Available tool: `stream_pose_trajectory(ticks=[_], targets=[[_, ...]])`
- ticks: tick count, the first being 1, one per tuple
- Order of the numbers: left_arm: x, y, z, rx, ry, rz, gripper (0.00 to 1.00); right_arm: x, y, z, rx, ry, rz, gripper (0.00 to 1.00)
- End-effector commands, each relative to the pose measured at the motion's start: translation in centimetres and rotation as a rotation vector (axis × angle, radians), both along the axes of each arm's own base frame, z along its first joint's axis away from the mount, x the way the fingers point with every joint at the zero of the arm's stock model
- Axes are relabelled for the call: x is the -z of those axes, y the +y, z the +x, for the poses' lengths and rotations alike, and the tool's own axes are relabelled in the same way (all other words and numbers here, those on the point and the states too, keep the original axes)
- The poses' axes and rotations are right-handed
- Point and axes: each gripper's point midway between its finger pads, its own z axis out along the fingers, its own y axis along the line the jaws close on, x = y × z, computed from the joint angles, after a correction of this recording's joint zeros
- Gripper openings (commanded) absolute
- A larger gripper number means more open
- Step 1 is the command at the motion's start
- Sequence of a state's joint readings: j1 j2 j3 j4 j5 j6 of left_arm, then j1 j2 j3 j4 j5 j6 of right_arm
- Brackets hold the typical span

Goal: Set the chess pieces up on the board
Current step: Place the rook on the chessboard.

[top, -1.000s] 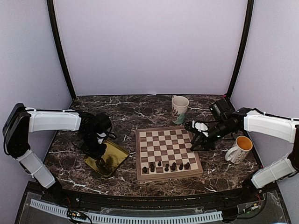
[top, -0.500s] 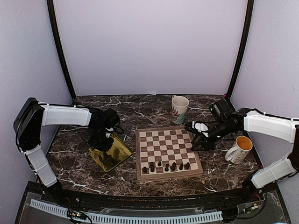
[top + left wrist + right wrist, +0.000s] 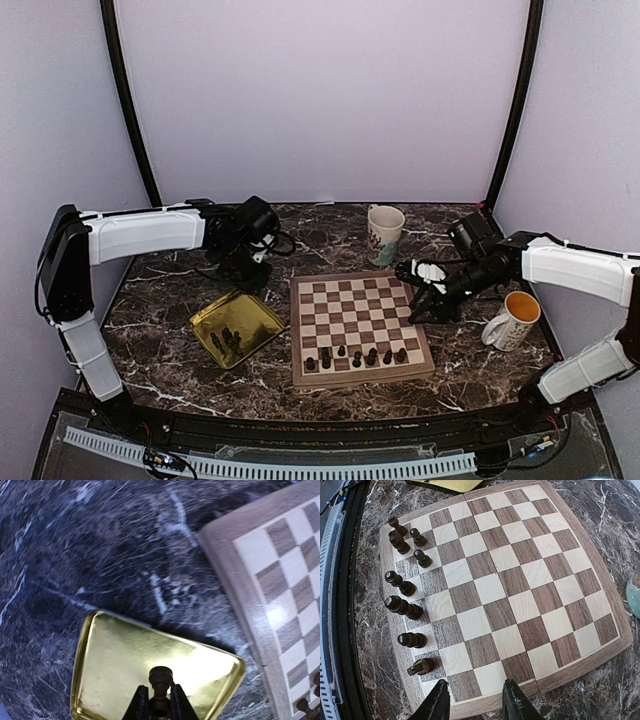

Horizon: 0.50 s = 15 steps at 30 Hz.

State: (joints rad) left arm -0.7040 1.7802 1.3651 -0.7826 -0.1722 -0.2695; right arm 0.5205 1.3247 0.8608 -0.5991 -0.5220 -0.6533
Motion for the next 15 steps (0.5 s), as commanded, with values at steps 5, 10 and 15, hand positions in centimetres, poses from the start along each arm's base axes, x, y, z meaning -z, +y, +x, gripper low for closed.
stream_pose_trajectory(ticks=[5,10,15], targets=[[-1.1,-10.5,-2.6,0.34,0.021,-0.132,0.06,-0.1,-0.3,0.2,0.012,-0.009,0.002,0.37],[0.2,-14.0,-4.3,0.456,0.057,-0.075,0.06,-0.1,-0.3,0.2,0.014,-0.013,0.001,0.36],[1.3,-15.2,-5.3,0.506,0.086,-0.052,0.06,0.0,-0.3,0.1,0.011,-0.011,0.0,0.37]])
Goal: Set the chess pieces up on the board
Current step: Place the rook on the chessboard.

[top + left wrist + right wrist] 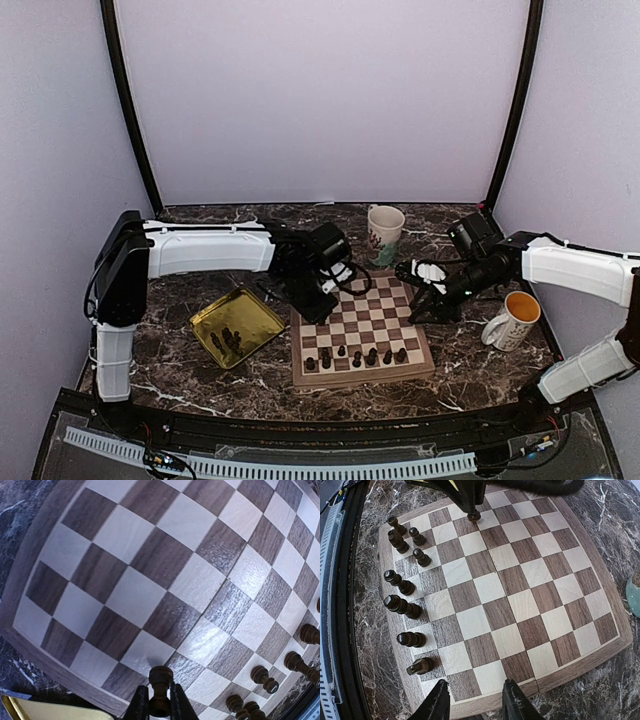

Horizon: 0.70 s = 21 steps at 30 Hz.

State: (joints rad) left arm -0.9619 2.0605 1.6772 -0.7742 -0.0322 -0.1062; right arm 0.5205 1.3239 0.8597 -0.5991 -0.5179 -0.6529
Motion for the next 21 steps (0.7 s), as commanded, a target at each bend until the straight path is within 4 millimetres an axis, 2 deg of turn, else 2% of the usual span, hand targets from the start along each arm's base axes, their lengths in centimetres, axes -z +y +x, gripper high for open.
stream_pose_trajectory(ticks=[1,6,10,15,21], targets=[[-0.1,0.0,-1.2,0.06,0.037,0.033,0.06,0.0,-0.3,0.1,0.01,-0.007,0.003,0.36],[0.6,-0.4,-2.0,0.082,0.076,0.035,0.08,0.0,-0.3,0.1,0.01,-0.007,0.002,0.36],[0.7,-0.5,-2.0,0.087,0.08,0.037,0.18,0.0,-0.3,0.1,0.009,-0.005,0.0,0.37],[-1.1,-0.7,-1.4,0.094,0.046,0.032,0.28,-0.7,0.0,0.2,0.0,-0.006,0.011,0.37],[-4.3,-0.5,-0.3,0.114,-0.048,0.008,0.32,-2.6,0.6,0.9,-0.014,-0.008,0.016,0.39]])
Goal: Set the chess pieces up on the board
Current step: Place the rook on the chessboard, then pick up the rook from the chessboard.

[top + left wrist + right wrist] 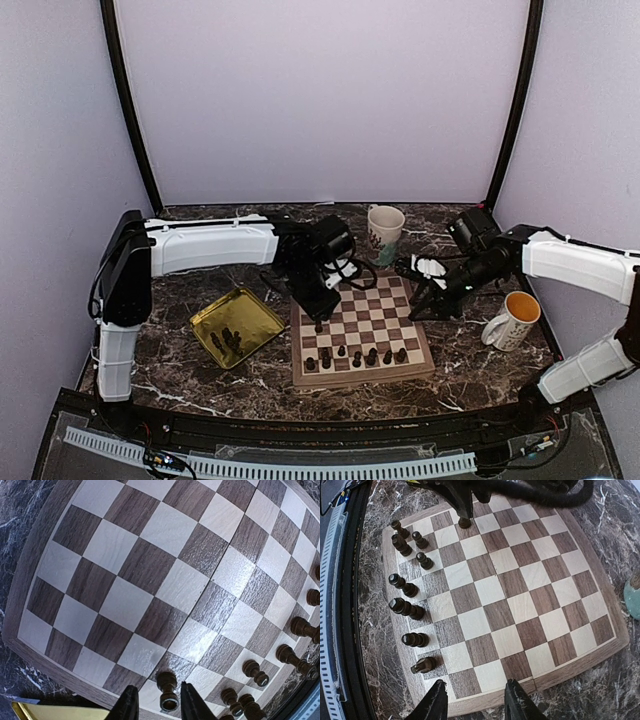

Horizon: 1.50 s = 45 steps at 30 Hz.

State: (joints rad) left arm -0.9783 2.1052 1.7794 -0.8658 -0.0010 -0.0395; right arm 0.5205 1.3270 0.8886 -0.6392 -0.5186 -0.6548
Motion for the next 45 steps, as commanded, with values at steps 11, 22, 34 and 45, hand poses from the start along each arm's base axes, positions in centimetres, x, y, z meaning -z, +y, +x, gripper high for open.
stream_pose_trajectory(ticks=[11,22,34,45], targets=[[-10.4,9.6,10.3,-0.287,-0.344,-0.112,0.35,-5.3,4.5,4.2,-0.039,-0.102,-0.032,0.4],[-14.7,20.6,15.1,-0.588,-0.657,-0.307,0.58,-1.1,12.5,4.4,-0.163,-0.057,-0.165,0.4],[-15.9,23.1,14.9,-0.652,-0.683,-0.277,0.59,3.8,17.8,3.5,-0.24,-0.006,-0.273,0.43],[-15.6,22.3,14.7,-0.622,-0.651,-0.3,0.58,4.9,19.1,2.1,-0.289,0.005,-0.288,0.39]])
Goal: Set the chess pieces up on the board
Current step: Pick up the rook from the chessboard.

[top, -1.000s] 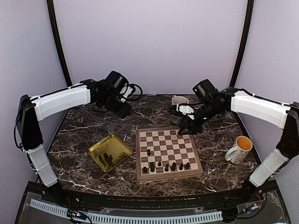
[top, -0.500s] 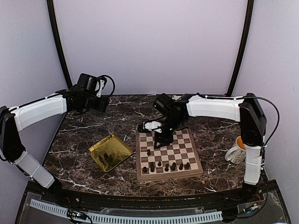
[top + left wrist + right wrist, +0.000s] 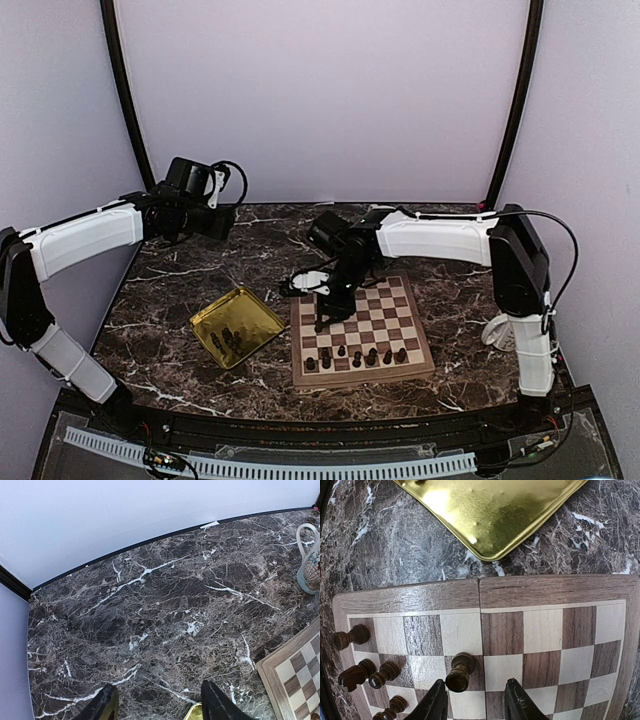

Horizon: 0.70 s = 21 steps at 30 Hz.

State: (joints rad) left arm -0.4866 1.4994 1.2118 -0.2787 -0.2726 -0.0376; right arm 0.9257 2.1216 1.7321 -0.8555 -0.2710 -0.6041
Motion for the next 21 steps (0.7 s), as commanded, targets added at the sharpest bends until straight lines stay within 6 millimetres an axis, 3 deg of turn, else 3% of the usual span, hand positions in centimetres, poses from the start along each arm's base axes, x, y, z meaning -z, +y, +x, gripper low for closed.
stream_pose_trajectory(ticks=[1,21], targets=[[-2.12,-0.44,-0.06,0.015,-0.038,-0.038,0.58,-0.02,0.88,-0.87,-0.024,0.009,-0.005,0.38],[-1.16,-1.03,-0.01,0.038,0.0,-0.039,0.58,-0.13,1.5,-1.55,-0.037,0.025,-0.013,0.08]])
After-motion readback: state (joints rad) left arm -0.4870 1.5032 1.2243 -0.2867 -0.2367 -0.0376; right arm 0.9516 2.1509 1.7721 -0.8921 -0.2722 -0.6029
